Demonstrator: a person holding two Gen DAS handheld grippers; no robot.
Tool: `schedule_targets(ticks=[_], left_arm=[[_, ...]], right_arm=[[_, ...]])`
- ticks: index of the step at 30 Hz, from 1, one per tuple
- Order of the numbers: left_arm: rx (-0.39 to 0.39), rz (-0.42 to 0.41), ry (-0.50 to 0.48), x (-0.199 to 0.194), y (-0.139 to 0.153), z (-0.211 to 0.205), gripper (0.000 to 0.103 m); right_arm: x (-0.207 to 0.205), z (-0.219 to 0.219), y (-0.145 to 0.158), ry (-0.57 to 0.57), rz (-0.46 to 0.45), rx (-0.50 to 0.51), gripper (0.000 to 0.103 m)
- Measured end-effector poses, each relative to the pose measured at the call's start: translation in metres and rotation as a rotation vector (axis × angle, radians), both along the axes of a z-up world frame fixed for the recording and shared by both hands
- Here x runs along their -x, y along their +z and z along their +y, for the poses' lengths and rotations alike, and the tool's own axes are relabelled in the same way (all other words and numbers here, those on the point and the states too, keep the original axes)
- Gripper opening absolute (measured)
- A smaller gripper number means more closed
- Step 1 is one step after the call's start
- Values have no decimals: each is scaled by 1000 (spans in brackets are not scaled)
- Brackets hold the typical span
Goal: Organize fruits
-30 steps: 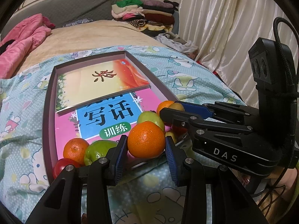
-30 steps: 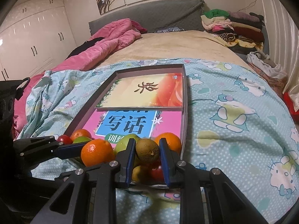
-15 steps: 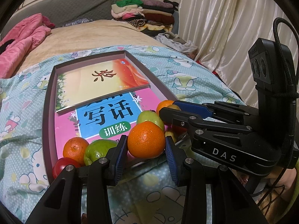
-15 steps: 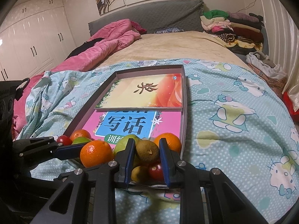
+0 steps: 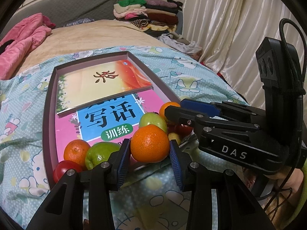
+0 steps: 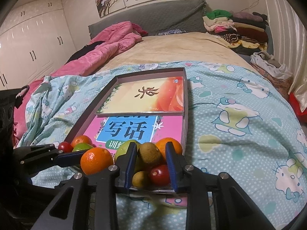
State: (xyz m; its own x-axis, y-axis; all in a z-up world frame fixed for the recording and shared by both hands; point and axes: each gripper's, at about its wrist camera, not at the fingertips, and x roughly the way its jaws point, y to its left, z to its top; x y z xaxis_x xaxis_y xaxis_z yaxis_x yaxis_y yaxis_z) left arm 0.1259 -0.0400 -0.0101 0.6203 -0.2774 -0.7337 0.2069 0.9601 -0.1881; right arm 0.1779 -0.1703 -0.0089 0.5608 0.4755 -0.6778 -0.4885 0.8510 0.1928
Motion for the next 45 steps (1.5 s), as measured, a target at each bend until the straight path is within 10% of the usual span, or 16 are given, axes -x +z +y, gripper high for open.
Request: schedule_targets(ticks=[18, 28, 45], left_arm=[[27, -90, 32, 11, 20, 8, 63], [16, -116, 223, 41, 43, 39, 79], [-36, 107, 427, 108, 20, 63, 80]], right_arm=[[4, -29, 24, -102, -62, -114, 75], [44, -41, 54, -109, -147, -198, 102], [122, -13, 57, -55, -96, -95, 102]])
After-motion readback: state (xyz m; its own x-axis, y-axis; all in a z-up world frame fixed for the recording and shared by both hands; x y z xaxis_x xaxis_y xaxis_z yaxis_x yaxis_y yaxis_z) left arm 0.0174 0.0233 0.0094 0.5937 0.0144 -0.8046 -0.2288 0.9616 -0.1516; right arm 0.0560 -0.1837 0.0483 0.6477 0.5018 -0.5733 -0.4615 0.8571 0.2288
